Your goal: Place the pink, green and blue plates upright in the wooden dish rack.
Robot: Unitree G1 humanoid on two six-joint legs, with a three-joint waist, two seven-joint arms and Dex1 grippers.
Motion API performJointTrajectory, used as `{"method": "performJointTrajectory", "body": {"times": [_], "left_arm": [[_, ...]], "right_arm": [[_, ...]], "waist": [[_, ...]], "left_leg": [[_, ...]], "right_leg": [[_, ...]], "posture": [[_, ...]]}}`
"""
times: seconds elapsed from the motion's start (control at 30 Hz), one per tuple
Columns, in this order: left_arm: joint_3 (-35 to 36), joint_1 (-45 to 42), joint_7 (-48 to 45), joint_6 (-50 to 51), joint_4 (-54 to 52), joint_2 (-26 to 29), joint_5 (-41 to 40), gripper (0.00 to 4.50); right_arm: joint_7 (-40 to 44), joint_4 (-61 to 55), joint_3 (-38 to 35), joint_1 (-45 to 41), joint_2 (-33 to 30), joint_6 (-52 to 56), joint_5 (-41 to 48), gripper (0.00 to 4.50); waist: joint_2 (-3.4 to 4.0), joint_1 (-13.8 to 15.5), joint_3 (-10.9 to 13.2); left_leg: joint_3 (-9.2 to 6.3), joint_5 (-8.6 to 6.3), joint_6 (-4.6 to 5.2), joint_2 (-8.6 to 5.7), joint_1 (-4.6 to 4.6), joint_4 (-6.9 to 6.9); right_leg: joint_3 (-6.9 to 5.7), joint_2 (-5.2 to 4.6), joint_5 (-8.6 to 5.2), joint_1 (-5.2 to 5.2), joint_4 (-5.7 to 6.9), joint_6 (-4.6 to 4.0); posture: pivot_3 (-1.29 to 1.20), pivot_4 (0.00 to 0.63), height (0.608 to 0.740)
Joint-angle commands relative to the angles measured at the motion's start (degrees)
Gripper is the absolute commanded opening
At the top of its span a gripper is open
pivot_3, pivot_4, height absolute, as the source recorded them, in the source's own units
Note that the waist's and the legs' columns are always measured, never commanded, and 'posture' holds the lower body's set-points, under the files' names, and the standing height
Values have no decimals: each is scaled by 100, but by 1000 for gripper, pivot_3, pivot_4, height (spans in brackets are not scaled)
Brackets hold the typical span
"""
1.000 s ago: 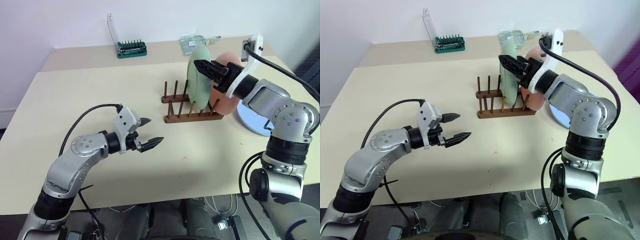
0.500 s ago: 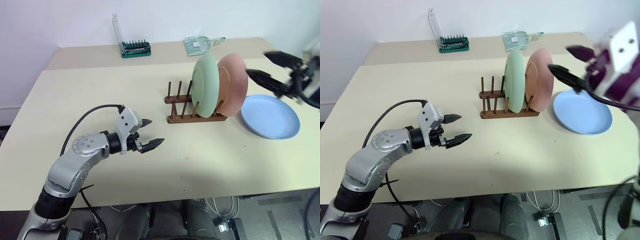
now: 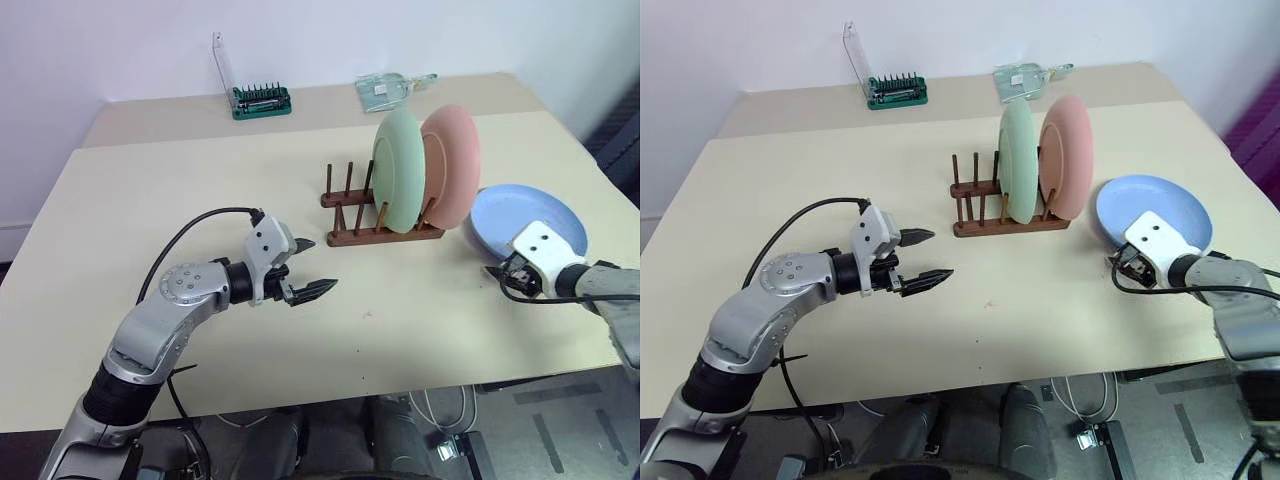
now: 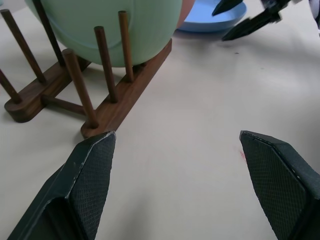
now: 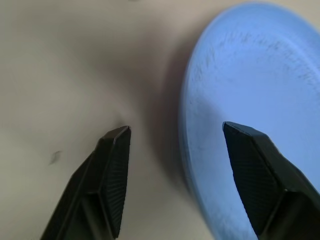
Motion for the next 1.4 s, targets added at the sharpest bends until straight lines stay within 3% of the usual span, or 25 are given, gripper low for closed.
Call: {"method": "performJointTrajectory", "body": {"times": [0.03,0.1,0.13,0.33,0.4,0.53,0.63,0.7,0.77,0.93,1.0,1.23,1.4], "left_arm": [[225,73,95,-45,-283,42,-15,4107],[241,117,128,-14,-332,51,-23,4107],[242,132,138,-3,-357,54,-30,4107],[315,192,146,70,-421,126,-61,4107],[345,217,113,47,-386,165,-61,4107],[380,258,68,-37,-263,233,-3,4107],[363,294,62,-165,-143,290,122,4107],[324,394,67,-274,-65,313,219,4107],[321,457,86,-302,-61,301,230,4107],[390,519,139,-283,-125,271,189,4107],[399,536,156,-283,-144,277,195,4107],[439,610,212,-230,-234,278,145,4107],[441,618,226,-204,-269,283,107,4107]], "right_arm": [[-185,430,175,-245,48,-372,-447,1163],[-333,545,172,-359,89,-463,-581,178],[-374,532,145,-397,81,-524,-626,77],[-1210,-78,-479,-1256,-92,-755,-931,77],[-1349,-416,-796,-2034,52,-706,-586,77],[-985,-1472,-1216,-3540,908,317,1304,77],[-794,-2206,-1405,-4029,1444,1332,2864,77],[-1281,-2616,-1486,-4353,2253,2109,4859,77],[-1768,-2847,-1362,-4369,2869,2643,6183,77],[-3342,-2485,-1077,-4204,3722,3110,7197,77],[-3829,-2199,-973,-4119,3873,3223,7200,77],[-4108,-1604,-880,-3871,3828,3286,6882,77],[-4623,-1475,-950,-3790,4157,3341,7308,77]], "waist": [[-1,2,0],[-1,10,0],[-1,7,0],[14,-25,6],[21,-46,11],[18,-109,13],[-13,-92,-3],[-16,-79,-4],[-9,-93,0],[-8,-97,0],[-7,-109,-1],[-6,-148,-1],[-4,-158,-1]], "left_leg": [[0,0,0,0,1,0],[1,0,0,0,2,0],[0,0,0,0,1,1],[11,0,0,-1,1,0],[15,-1,0,0,4,-5],[16,-3,-4,9,2,-15],[-3,-23,-11,27,2,-11],[-1,-31,3,24,-2,-3],[13,-35,8,21,-1,-1],[9,-34,3,24,-10,-5],[13,-34,4,21,-5,-3],[22,-34,4,22,-13,-6],[28,-34,3,25,-13,-9]], "right_leg": [[1,0,0,1,-1,0],[2,0,0,2,0,0],[1,0,0,2,0,0],[22,3,1,-10,7,1],[29,6,1,-14,9,1],[38,18,1,-20,8,1],[30,39,1,-14,2,-3],[30,35,2,-11,-6,-2],[41,31,5,-16,-7,-4],[40,34,4,-32,2,-6],[40,33,5,-30,3,-6],[41,34,5,-47,11,-6],[43,34,5,-55,15,-6]], "posture": [[0,150,740],[0,150,740],[0,150,740],[0,150,740],[0,150,740],[0,150,740],[0,150,740],[0,150,740],[0,150,740],[0,150,740],[0,150,740],[0,150,740],[0,150,740]]}}
